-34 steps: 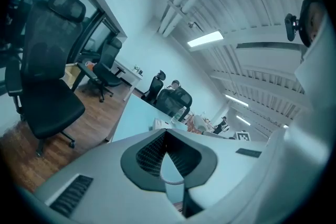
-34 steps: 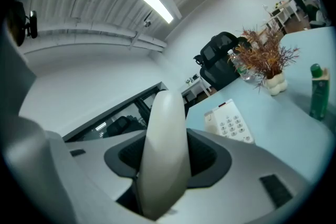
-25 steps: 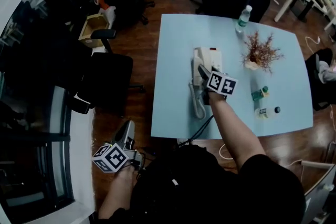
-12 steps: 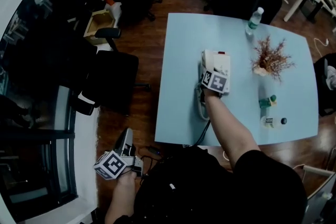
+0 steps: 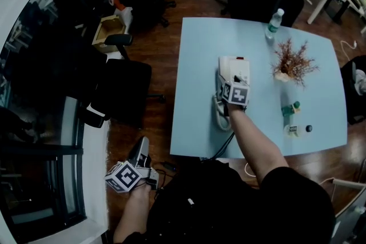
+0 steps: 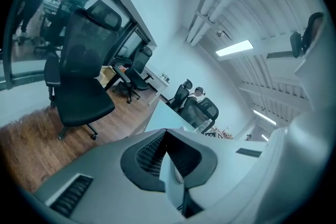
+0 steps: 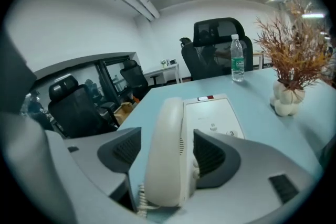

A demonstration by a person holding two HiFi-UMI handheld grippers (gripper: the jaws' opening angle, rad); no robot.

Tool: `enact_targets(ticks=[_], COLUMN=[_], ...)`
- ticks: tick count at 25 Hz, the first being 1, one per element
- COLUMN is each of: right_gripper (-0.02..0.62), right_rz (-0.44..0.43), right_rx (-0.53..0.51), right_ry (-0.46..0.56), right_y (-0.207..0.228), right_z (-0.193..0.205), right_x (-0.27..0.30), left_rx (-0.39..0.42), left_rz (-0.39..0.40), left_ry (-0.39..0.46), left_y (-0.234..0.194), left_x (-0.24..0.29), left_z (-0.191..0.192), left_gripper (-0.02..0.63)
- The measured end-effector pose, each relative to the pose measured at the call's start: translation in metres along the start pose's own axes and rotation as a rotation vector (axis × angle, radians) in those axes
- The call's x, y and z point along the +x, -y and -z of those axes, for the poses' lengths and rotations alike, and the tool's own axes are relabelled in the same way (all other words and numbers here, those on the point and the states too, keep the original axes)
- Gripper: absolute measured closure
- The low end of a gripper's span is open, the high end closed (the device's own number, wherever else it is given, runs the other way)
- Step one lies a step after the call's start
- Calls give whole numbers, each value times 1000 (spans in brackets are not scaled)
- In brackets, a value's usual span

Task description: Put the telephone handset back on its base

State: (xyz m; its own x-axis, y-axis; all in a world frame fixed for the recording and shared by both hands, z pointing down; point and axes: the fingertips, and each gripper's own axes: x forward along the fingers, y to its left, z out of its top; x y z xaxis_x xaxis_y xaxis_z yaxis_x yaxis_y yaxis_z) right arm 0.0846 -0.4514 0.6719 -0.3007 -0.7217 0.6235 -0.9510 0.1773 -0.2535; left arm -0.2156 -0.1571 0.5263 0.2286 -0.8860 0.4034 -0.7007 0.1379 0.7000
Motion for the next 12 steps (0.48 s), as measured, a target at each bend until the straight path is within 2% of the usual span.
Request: enact_targets(ticks=[1,2,4,5,6,7,9,12], right_gripper=[262,325,530,592,592,592,592,594], right_rz=[-52,-135,-367,-482,-569,-620,-657,-695], right_rx=[17,52,173,229,259,257,219,215], right_ry=[16,38,81,95,104,111,120,140], right_y=[-6,-17,-44,-58,-70,-78,-87,-90], right_z=[-1,-3,-2,1,5,9,19,46], right_x=[-10,-23,-60,-83,-108,-134,-184,-247], left_rx=[9,23,51,64,80,100,150,249], left_rz=[8,16,37,50,62,76,109,173], left_ry=[-6,-12,-26,-35,-45,-58,-83,-120], left_y=[3,5,11,15,18,21,31,52], left_x=[0,1,2,3,3,4,4,1], left_z=[1,2,5,8,11,14,22,37], left_gripper=[606,606,606,606,606,606,606,606])
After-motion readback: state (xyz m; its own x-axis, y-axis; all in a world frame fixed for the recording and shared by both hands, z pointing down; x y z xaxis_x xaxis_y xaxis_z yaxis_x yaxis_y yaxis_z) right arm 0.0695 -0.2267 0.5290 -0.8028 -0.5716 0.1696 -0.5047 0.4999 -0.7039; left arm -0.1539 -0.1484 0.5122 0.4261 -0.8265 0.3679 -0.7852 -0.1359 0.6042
